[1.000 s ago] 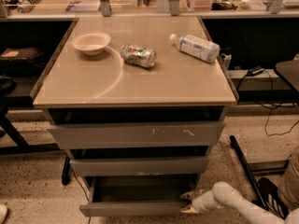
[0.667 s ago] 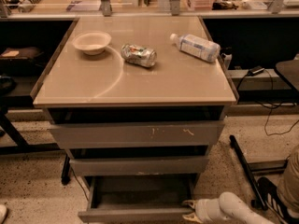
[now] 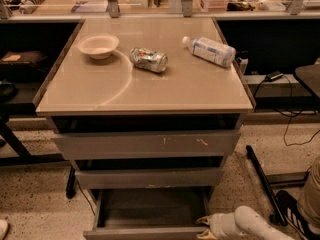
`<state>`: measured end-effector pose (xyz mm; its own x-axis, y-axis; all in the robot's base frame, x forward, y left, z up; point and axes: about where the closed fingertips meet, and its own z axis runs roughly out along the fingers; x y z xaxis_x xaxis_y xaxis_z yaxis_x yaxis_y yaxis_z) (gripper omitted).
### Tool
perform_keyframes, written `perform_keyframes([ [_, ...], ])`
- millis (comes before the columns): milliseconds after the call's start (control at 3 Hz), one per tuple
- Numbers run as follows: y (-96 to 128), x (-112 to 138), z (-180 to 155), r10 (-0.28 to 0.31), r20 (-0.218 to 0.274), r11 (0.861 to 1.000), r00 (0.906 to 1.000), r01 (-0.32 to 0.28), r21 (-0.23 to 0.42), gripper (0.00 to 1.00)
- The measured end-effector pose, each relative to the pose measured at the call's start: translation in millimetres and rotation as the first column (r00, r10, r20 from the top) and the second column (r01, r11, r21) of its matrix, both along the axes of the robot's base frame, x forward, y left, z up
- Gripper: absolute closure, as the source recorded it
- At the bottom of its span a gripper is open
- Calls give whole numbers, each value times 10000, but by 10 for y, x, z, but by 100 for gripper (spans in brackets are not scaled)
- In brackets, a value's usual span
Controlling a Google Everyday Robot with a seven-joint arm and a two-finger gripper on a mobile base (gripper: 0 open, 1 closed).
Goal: Open bottom drawer
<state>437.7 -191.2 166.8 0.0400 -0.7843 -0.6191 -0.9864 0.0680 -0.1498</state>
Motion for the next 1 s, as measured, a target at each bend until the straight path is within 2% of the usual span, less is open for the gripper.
perform_keyframes([
  [667,5,-48,-47,125,-146,9998,9998,-123,157,29],
  [1000,-51,-293,-107,351,-400,9992,9986,-342,226,33],
])
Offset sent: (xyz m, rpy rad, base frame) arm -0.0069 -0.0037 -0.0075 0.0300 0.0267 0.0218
